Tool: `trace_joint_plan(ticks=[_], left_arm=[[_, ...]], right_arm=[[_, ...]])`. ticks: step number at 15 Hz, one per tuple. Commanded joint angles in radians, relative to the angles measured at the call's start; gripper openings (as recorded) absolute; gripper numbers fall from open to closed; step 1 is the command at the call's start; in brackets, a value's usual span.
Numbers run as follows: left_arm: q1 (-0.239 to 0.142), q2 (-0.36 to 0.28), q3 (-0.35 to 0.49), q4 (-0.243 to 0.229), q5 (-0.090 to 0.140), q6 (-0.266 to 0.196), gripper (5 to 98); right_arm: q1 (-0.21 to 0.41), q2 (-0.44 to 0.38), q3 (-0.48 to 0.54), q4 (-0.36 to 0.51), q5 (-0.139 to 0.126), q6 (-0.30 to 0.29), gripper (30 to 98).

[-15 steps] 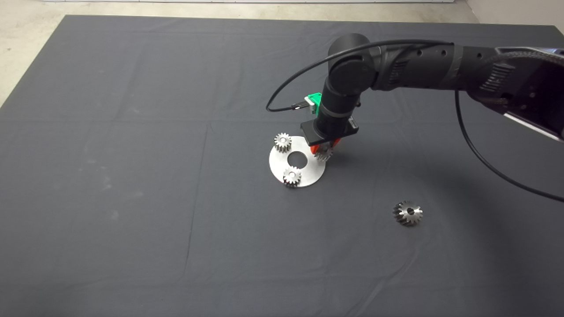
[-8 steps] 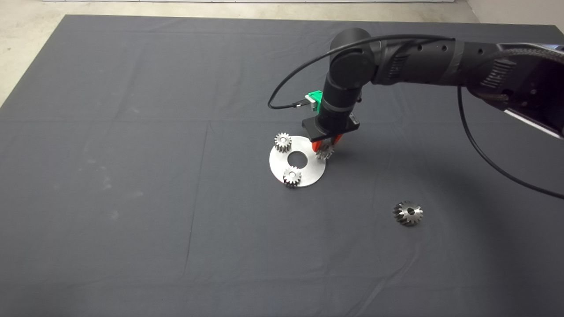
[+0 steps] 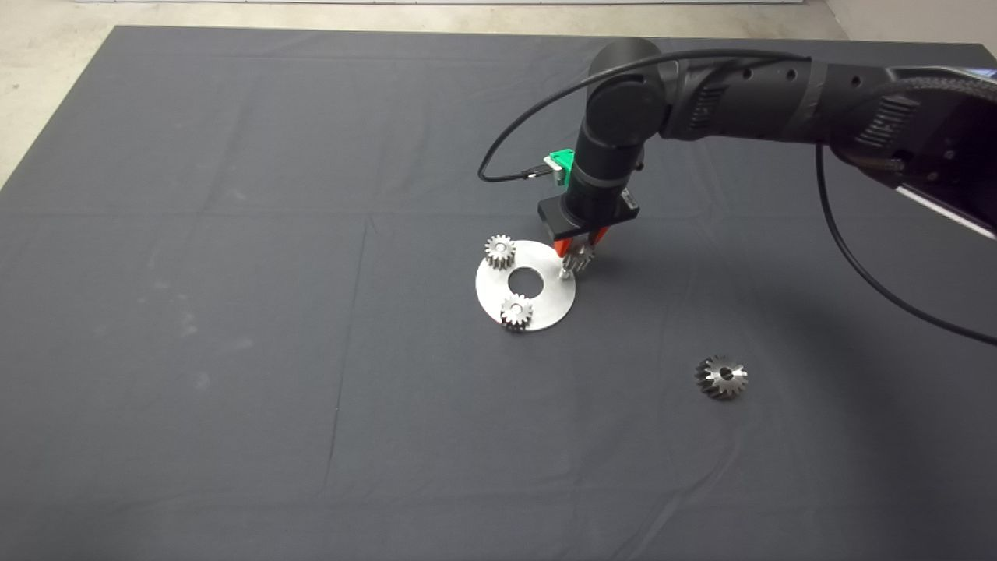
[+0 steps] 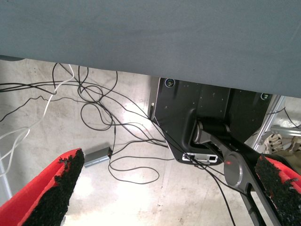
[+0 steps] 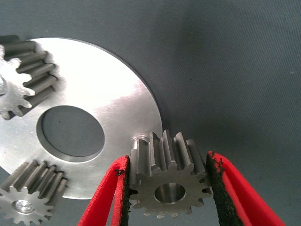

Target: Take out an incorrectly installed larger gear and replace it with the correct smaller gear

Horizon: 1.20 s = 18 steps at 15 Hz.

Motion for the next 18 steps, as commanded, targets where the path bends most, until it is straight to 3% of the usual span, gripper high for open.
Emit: trace_joint_plan(ticks=[1, 7, 18], left_arm=[[-0.002, 0.001, 0.012, -0.013, 0.027, 0.004, 94.4], [-0.002, 0.001, 0.012, -0.011, 0.027, 0.005, 94.4], [-0.002, 0.009, 0.009, -0.011, 0.027, 0.005, 94.4]], right_arm=[[0.051, 0.020, 0.001, 0.012, -0.121, -0.006, 37.4], [0.058, 0.032, 0.006, 0.022, -0.120, 0.011, 37.4], [0.004, 0.018, 0.029, 0.021, -0.120, 0.022, 37.5]])
